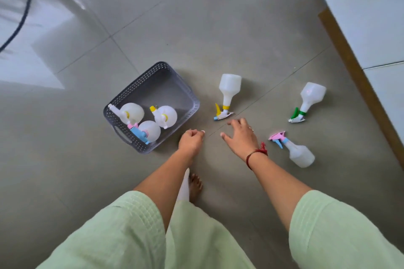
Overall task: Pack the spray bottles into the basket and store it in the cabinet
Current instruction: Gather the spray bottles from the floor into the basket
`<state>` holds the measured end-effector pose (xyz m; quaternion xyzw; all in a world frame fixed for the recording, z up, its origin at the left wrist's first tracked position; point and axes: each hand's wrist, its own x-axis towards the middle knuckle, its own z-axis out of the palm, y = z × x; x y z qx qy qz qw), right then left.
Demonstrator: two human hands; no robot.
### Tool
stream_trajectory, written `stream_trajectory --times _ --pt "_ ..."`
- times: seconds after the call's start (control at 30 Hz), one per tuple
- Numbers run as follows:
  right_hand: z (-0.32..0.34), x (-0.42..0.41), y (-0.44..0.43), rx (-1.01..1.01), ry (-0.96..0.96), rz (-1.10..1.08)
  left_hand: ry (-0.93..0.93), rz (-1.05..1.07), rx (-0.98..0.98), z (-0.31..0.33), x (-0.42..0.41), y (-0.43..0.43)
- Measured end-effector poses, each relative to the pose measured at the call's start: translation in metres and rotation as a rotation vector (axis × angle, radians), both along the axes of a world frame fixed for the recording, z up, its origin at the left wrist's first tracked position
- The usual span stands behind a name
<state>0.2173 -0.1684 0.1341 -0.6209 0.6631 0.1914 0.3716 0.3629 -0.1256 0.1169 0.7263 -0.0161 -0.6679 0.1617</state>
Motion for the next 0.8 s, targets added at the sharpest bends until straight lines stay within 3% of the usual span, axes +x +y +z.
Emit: stream_trajectory --times 0.2,0.37,0.5,0.63,0.8 --pt "-0.044 -0.037 -0.033 0.071 0.143 -0.01 -0.004 -0.02 0.053 -0.031 -0.014 -0.038" --pt "-0.126 -0.048 -0.053 0.071 0.203 0.355 0.047 0.009 0.077 -0.092 -0.033 -0.065" --pt "-0.2 -0.045 -0.06 0.034 0.257 0.453 0.04 -0.026 0.087 -0.153 -0.045 -0.077" --pt "-0.249 -0.041 -0.054 0.05 0.258 0.451 0.049 -0.054 0.111 -0.193 -0.055 -0.086" --pt "-0.266 -0.034 -0.047 -0.102 0.193 0.334 0.054 -0.064 0.128 -0.205 -0.052 -0.088"
